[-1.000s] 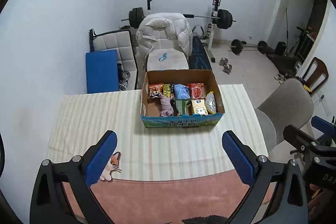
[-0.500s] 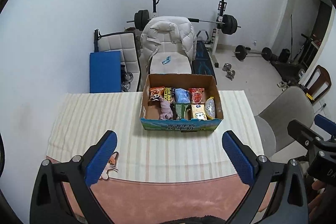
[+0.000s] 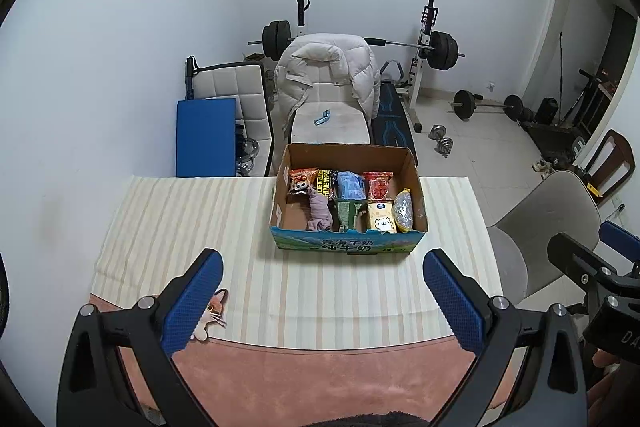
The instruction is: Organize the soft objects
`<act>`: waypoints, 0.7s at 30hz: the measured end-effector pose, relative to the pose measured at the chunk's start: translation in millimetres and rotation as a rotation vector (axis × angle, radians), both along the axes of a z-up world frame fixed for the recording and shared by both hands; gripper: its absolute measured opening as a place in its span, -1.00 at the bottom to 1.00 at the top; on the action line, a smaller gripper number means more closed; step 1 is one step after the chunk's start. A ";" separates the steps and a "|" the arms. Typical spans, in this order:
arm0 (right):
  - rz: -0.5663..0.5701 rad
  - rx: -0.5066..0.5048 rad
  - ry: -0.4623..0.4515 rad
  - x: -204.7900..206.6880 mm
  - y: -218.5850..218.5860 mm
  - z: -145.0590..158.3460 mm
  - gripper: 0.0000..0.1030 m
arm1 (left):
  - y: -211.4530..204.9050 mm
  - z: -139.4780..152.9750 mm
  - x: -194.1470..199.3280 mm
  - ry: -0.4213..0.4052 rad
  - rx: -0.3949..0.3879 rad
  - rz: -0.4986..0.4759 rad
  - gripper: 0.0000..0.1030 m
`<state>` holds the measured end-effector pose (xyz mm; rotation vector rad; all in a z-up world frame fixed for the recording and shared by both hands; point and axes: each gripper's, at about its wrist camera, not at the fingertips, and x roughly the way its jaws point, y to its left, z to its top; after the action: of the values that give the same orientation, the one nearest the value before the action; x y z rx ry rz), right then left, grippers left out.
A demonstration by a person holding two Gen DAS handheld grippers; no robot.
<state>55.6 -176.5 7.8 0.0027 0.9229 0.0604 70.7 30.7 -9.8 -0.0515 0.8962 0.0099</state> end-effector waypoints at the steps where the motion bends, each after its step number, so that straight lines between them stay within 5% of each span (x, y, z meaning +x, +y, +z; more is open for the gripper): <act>1: 0.001 -0.001 0.000 0.1 0.1 0.2 1.00 | 0.0 0.3 -0.2 0.001 0.002 0.000 0.99; 21: -0.002 -0.017 -0.016 1.2 -9.5 4.1 1.00 | -2.0 6.0 -2.7 -0.020 -0.002 0.018 0.99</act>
<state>56.8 -186.1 11.9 -0.0120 0.9078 0.0505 67.9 28.7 -3.8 -0.0609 0.8754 0.0250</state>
